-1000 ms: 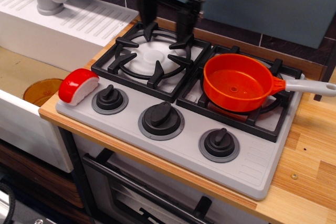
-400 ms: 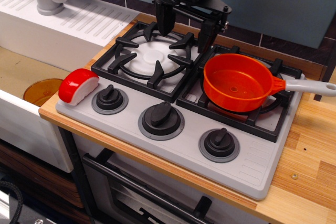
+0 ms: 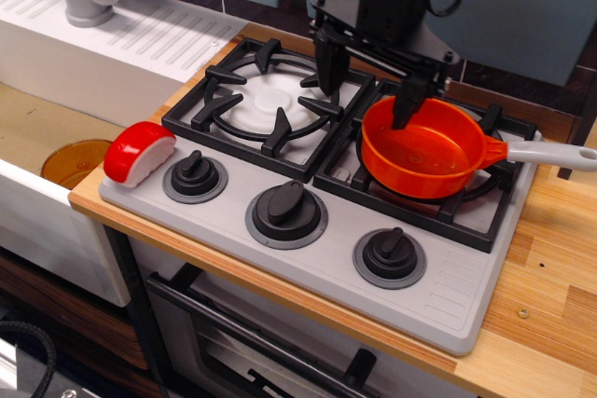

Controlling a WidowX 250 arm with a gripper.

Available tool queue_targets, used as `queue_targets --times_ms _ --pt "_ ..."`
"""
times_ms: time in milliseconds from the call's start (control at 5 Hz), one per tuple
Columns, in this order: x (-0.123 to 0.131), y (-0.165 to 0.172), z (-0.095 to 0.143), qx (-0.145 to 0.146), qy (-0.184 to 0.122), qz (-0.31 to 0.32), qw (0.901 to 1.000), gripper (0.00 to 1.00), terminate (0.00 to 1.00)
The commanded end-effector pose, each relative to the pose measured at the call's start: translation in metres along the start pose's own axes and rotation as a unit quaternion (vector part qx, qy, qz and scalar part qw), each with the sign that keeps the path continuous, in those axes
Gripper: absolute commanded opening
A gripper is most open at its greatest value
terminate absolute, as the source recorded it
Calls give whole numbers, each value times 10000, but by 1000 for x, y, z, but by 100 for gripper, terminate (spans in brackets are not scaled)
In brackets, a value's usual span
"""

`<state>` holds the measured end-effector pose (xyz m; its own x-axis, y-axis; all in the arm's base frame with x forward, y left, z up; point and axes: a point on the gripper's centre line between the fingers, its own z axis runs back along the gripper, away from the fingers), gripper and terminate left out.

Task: End effector reaching pot or pan

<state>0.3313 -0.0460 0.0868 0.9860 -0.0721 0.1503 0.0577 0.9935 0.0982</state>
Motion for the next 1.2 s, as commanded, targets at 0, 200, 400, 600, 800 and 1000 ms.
queue_targets --times_ms 0,200,400,600,800,1000 --pt "7 -7 3 136 -592 7 9982 100 0" --pt "9 3 -8 111 -767 -102 9969 100 0" --pt "4 10 -19 111 -873 -114 9961 100 0" --pt "2 12 -29 105 -928 -101 9956 100 0" --pt "2 12 -29 105 -928 -101 9956 100 0" --pt "2 12 -29 105 -928 -101 9956 100 100"
